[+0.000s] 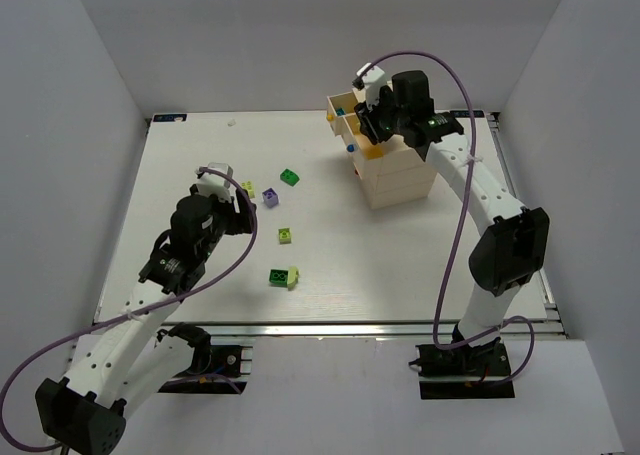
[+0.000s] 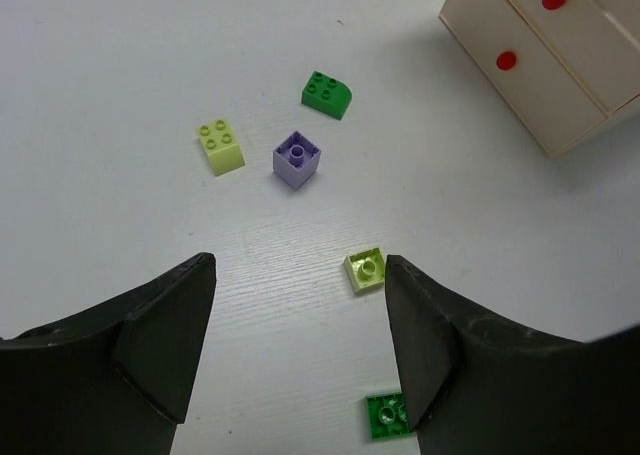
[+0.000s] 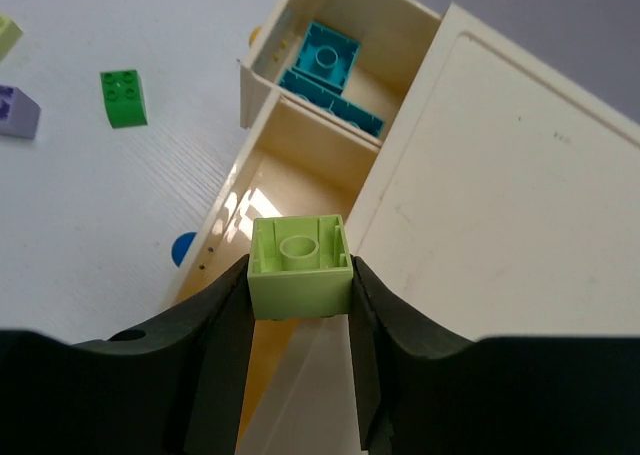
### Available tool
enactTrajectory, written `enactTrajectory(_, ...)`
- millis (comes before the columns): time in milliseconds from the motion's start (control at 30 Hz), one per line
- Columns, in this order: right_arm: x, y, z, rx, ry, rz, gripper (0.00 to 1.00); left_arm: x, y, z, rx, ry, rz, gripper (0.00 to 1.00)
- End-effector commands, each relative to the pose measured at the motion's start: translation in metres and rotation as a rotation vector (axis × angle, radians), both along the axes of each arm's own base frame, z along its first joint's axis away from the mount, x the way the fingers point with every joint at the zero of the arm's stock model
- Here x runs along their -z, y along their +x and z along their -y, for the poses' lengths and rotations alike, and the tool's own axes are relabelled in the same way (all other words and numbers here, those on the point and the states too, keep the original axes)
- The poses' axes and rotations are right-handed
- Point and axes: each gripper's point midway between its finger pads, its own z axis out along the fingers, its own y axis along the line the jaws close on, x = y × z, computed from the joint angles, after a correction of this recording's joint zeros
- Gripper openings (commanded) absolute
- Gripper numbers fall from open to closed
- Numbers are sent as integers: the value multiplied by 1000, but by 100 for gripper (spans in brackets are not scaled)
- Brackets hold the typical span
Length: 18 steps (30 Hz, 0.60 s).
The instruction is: Sort the legos into containers by color
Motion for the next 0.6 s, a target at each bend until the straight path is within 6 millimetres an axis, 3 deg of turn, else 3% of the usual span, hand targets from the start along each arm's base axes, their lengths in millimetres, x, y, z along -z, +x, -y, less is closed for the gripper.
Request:
enactTrajectory(0,-12,6,5,46,-27,33,0,-7,0,-9,-32,20,33,78)
enactTrajectory(100,0,3,1,29,-44,7,5,-8,0,-9,-30,21,33,78)
enactTrajectory(233,6,0,-3,9,-55,-3,25,-8,-1,-11,-37,24,34,78)
enactTrajectory(467,10,-4,-6,-8,-92,8,41,-6,0,-10,-35,27,28,78)
enactTrajectory(567,10,-5,-6,-3,-111,19,52,-7,-1,-10,-35,26,30,79)
